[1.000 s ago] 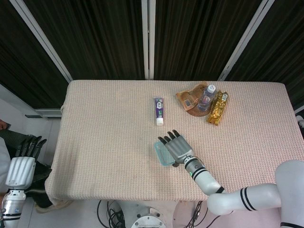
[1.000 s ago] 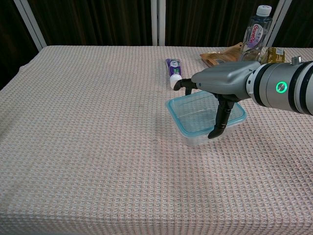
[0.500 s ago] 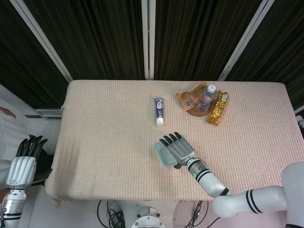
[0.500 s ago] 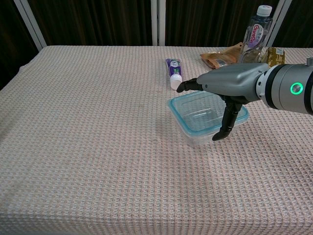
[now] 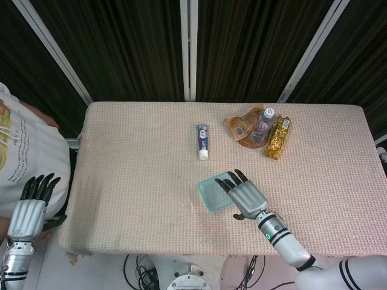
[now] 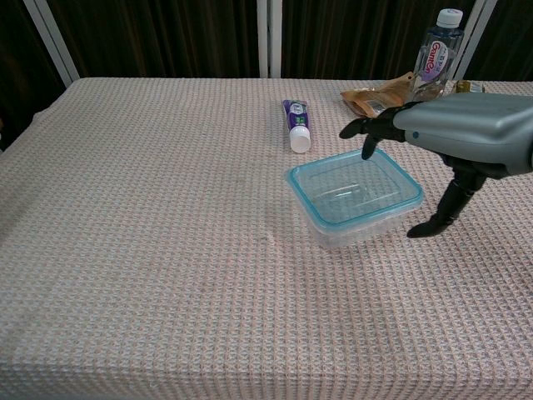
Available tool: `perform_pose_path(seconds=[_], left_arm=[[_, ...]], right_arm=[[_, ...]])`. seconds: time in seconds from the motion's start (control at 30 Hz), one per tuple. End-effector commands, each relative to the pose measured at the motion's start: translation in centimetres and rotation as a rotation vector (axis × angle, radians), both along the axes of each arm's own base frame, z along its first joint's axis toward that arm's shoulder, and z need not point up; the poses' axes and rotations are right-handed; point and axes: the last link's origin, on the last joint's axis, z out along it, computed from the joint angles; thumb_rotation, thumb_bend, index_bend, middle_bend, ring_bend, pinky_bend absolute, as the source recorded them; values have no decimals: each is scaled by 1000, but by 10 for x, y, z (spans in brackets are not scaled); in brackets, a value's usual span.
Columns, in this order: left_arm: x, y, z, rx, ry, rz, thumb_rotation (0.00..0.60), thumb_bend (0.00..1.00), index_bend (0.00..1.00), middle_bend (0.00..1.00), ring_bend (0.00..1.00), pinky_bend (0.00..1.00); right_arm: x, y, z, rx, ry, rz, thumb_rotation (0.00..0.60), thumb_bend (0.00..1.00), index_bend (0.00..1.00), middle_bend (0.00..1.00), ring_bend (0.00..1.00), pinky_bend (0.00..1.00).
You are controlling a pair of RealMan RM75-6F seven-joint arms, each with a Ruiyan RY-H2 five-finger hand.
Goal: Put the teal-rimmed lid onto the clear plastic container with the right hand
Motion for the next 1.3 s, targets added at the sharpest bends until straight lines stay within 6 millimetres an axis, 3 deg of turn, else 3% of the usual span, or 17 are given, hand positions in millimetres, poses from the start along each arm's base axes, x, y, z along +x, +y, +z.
perform_pose_path(seconds=[0.03,0.8,1.07,1.3], left_arm=[[1,0,-1,-2,0,-5,600,0,110,45,0,0],[-3,-4,-1,-1,-6,10,600,0,110,45,0,0],[-2,-4,0,6,-6,3,600,0,110,45,0,0],[-1,-7,1,9,-3,4,600,0,110,45,0,0]], right_arm=[[-21,15,8,8,-6,-40,600,25,0,210,0,0],[-35,15,-9,55,11,-83,600,25,0,217,0,0],[-7,8,11,10,-80,-15,600,25,0,205,0,0],[30,-10,-13,99,-80,55,600,25,0,171,0,0]])
